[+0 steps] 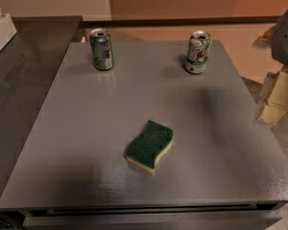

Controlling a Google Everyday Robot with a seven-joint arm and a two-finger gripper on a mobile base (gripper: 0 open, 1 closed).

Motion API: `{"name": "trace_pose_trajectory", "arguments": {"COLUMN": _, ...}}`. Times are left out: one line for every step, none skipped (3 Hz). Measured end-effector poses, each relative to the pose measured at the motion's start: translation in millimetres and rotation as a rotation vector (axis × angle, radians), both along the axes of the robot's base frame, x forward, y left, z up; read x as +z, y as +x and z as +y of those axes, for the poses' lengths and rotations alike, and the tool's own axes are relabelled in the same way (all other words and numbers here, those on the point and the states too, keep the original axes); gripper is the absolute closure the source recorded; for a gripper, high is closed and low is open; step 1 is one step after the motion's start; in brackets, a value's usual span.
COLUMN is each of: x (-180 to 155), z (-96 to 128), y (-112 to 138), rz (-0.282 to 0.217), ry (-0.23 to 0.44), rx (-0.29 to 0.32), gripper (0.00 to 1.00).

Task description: Move sponge near 7up can

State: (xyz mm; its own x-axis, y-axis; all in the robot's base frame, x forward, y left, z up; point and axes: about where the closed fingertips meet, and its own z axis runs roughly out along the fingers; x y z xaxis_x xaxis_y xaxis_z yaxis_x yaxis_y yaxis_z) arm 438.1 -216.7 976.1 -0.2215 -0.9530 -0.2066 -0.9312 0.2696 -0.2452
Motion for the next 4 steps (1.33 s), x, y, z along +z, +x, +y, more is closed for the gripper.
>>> {"name": "trace_pose_trajectory", "arguments": {"x": 0.0, "z": 0.0, "y": 0.0, "rz": 0.000, "ry": 0.000, "rx": 0.000, "gripper": 0.00}}
{"name": "trace_pose_trajectory", "arguments": {"x": 1.7, "z": 3.2, "y": 1.5, "rz": -0.001, "ry": -0.002, "rx": 0.018, "gripper": 0.00}}
{"name": "trace_pose_trajectory", "arguments": {"x": 0.6, "z": 22.7, "y": 2.8, "rz": -0.019, "ry": 0.002, "rx": 0.103, "gripper": 0.00}}
{"name": "trace_pose_trajectory", "arguments": {"x": -5.5, "z": 68.1, "y": 3.5, "rz": -0.049, "ry": 0.011, "rx": 0.283, "gripper": 0.00}}
